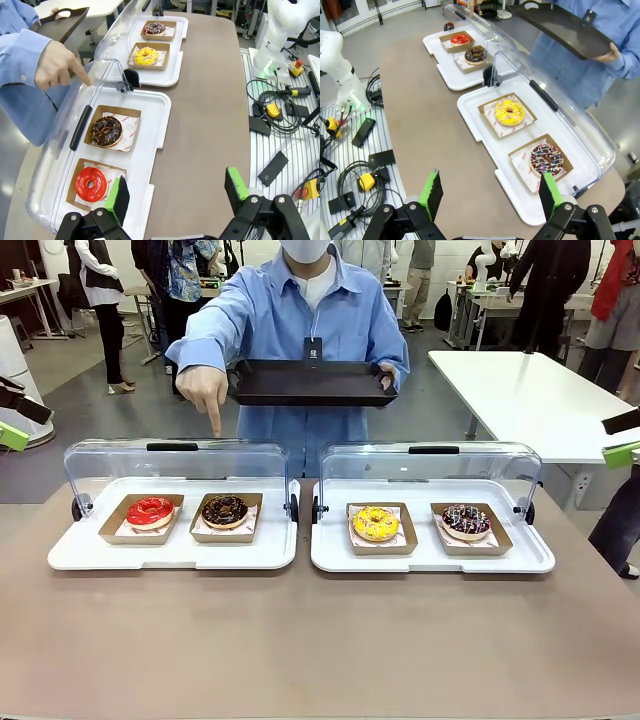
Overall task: Provide the desired donut to the person.
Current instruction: Pick up and lift the Paper togo box containing the Donut pointed at by the person.
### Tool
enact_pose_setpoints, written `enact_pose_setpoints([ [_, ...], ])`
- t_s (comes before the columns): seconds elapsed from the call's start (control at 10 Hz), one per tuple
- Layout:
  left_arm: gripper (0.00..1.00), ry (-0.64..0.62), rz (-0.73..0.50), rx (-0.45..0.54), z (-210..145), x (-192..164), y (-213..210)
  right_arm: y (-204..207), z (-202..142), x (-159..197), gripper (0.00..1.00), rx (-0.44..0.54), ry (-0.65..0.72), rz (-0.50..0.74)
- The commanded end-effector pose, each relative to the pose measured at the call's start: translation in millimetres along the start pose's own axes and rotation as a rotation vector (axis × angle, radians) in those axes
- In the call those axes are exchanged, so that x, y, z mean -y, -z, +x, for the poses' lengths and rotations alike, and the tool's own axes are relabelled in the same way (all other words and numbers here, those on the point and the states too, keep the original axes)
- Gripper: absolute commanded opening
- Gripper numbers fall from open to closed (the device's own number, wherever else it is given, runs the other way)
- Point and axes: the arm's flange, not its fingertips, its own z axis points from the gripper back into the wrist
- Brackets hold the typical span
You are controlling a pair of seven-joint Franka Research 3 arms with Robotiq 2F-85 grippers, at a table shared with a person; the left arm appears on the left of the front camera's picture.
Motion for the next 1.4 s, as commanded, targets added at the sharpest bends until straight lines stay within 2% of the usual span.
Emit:
enact_pose_setpoints([
  [0.0, 1.00, 0.005, -0.002, 0.003, 2, -1, 0, 1, 0, 1, 1.00, 0.014, -0.004, 0.008],
  [0.9, 1.00, 0.000, 0.000, 0.000, 0, 0, 0, 1, 0, 1, 1.00, 0.014, -0.004, 0.008],
  [1.1, 1.00, 0.091, 0.026, -0.260, 28, 9, 8, 1, 0, 1, 1.00, 0.014, -0.004, 0.008],
  [1.3, 1.00, 0.204, -0.038, -0.504, 51, 19, 44, 1, 0, 1, 1.00, 0.014, -0.004, 0.008],
])
